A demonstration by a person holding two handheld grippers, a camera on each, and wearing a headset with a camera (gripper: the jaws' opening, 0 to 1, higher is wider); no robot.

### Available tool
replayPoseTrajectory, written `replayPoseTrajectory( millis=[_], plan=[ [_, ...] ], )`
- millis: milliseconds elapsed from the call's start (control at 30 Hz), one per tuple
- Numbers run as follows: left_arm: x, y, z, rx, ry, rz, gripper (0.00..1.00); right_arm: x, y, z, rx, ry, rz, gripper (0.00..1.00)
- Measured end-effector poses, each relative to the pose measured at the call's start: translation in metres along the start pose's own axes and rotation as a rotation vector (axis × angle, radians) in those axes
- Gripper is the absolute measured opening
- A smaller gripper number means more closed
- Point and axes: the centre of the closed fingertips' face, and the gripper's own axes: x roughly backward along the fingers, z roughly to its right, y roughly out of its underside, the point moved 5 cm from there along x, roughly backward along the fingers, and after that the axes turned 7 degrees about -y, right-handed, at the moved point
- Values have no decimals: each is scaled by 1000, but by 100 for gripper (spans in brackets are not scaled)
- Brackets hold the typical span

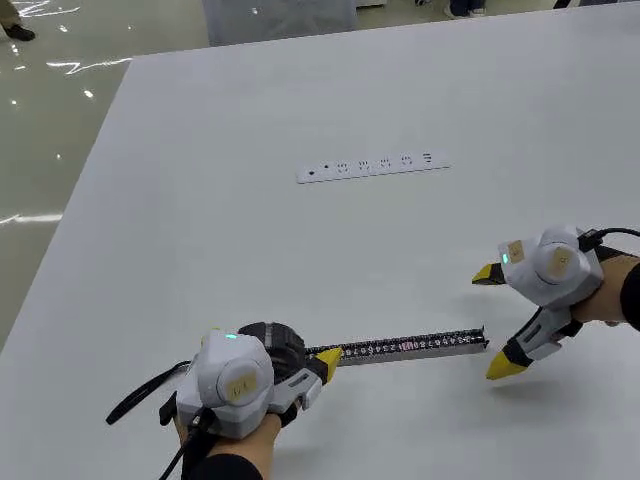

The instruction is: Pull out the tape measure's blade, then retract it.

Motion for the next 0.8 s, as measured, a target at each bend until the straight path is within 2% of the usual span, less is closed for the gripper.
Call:
replayPoseTrajectory(
  millis=[67, 133, 300, 367, 633, 800],
  plan=[
    [0, 0, 1, -1, 2, 2, 99, -1, -1, -2, -2, -17, 3, 65],
    [1, 0, 1, 0, 1, 4, 99, -1, -1, -3, 27, -8, -9, 58],
    [0, 0, -1, 12, -4, 2, 99, -2, -2, -6, 24, -34, -11, 45],
    [0, 1, -2, 14, -2, 3, 99, -3, -1, -6, 40, -33, -23, 44],
    [0, 3, -7, 30, -16, -2, 99, -5, 4, -8, 21, -63, -34, 25],
    [-1, 3, -8, 40, -20, -2, 99, -9, 7, -9, 30, -78, -50, 17]
  ],
)
